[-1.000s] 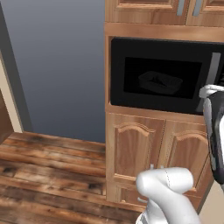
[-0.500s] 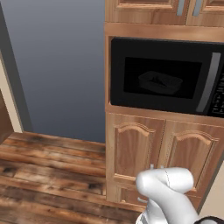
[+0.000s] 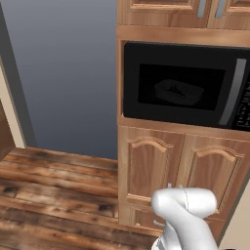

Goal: Place the tupperware containing the fish and garlic meal in the microwave. Close the microwave door and press the start button to reheat the meal.

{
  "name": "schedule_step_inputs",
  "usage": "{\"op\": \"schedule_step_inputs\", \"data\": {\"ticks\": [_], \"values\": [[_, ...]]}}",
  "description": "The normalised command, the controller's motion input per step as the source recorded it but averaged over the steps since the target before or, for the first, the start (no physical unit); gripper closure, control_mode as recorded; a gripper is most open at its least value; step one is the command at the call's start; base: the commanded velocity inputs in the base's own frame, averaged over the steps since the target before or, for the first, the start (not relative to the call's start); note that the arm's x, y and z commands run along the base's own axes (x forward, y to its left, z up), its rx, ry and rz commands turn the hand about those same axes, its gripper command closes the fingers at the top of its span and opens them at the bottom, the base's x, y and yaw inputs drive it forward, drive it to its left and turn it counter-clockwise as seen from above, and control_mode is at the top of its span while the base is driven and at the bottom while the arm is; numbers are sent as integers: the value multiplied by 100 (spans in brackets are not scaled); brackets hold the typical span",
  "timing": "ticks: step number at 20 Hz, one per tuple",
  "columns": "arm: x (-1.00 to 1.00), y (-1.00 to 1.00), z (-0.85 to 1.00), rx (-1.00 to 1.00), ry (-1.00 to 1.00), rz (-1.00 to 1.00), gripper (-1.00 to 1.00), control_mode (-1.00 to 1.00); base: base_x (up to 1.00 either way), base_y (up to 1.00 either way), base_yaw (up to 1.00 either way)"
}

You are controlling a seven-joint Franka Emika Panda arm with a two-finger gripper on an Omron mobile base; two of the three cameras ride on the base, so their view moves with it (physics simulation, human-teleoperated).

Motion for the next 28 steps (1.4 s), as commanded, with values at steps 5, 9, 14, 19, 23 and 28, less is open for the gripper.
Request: {"op": "schedule_step_inputs", "data": {"ticks": [5,9,14,19,23,28], "values": [[30,0,0,5,0,-2,100,-100,0,0,0],[46,0,-6,1,0,-5,100,-100,0,0,0],[48,0,-13,6,0,-3,100,-100,0,0,0],[37,0,-18,8,0,-3,100,-100,0,0,0],[33,0,-14,9,0,-4,100,-100,0,0,0],[26,-3,-3,9,0,-4,100,-100,0,0,0]]}}
